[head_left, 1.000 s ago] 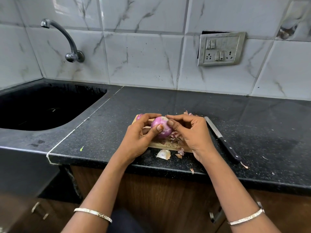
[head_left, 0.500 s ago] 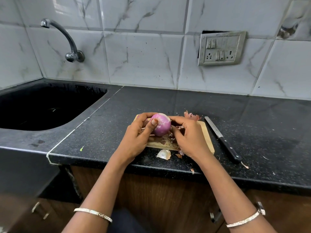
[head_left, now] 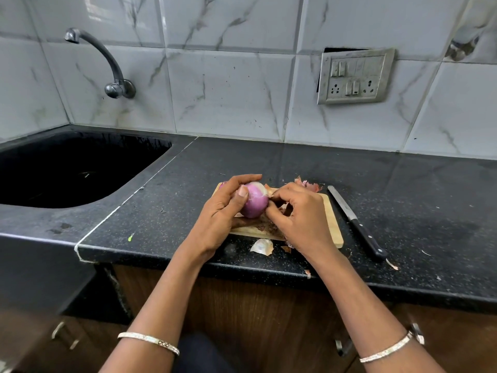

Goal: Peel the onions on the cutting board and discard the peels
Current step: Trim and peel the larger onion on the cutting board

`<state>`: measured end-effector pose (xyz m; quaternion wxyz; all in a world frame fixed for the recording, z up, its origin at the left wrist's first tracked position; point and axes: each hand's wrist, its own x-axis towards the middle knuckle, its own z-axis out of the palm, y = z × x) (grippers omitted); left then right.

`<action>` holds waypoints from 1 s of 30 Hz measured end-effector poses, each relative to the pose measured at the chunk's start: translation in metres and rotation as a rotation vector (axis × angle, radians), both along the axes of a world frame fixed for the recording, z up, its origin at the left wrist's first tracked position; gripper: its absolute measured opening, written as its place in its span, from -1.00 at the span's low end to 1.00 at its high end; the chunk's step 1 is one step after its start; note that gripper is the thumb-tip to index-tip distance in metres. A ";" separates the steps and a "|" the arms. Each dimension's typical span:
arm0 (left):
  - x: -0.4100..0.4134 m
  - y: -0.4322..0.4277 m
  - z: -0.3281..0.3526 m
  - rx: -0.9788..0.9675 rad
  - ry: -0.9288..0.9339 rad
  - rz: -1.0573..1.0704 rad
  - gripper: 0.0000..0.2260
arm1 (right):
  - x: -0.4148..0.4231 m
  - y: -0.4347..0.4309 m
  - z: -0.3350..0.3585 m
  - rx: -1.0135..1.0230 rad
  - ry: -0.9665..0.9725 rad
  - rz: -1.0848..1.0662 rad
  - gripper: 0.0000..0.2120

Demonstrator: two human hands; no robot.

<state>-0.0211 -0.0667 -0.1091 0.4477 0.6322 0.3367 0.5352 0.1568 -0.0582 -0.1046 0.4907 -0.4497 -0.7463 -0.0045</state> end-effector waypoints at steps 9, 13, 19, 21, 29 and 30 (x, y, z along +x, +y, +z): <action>0.002 0.001 -0.005 0.174 0.160 0.112 -0.52 | -0.003 -0.003 0.004 -0.010 0.086 -0.075 -0.96; 0.001 0.002 -0.006 0.170 0.139 0.132 -0.55 | 0.005 0.000 0.006 0.002 0.210 -0.205 -0.92; 0.001 0.005 -0.009 0.109 0.106 0.137 -0.54 | 0.001 -0.006 0.005 -0.043 0.140 -0.214 -0.91; 0.000 0.006 -0.009 0.077 0.077 0.104 -0.57 | 0.002 -0.007 0.007 0.007 0.130 -0.242 -0.89; -0.003 0.009 -0.009 -0.011 -0.004 0.046 -0.60 | 0.001 -0.005 0.008 -0.116 0.088 0.149 -0.65; -0.004 0.009 -0.008 -0.029 -0.022 0.026 -0.60 | 0.000 -0.005 0.008 -0.120 0.093 0.178 -0.68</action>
